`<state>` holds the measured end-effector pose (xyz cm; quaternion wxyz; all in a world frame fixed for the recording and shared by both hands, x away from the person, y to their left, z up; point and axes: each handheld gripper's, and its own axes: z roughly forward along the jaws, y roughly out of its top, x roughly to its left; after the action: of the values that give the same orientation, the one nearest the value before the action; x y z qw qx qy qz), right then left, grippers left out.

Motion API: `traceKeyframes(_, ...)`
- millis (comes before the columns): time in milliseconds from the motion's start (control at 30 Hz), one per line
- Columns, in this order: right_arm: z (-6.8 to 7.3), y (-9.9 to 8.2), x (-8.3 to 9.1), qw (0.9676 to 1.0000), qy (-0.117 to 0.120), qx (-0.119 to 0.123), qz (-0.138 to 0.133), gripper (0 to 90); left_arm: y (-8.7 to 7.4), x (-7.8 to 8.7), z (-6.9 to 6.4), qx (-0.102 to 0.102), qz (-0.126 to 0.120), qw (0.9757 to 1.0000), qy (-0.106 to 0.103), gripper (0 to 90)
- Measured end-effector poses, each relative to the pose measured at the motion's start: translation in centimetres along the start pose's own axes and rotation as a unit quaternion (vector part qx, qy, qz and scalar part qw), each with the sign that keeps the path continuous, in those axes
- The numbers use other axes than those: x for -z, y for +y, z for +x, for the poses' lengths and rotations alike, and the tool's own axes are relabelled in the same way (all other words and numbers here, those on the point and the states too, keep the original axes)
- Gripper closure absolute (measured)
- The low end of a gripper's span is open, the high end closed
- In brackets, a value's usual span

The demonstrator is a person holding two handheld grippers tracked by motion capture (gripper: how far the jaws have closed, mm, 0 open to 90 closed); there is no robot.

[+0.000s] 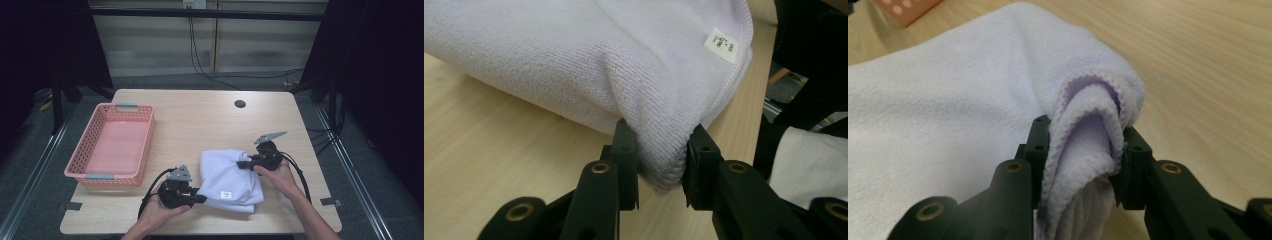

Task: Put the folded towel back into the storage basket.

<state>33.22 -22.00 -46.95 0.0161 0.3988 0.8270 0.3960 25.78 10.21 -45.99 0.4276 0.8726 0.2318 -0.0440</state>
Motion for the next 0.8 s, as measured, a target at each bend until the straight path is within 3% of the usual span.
traceKeyframes(333,-0.4,1.3,0.3,0.9999,0.009,0.000,-0.014,66.6,1.4,0.7,0.2,-0.004,-0.024,0.9997,-0.004,71.9)
traceKeyframes(800,-1.2,3.8,3.1,0.9990,-0.002,0.006,-0.045,66.8,4.6,1.8,0.6,-0.018,-0.060,0.9980,0.001,72.0)
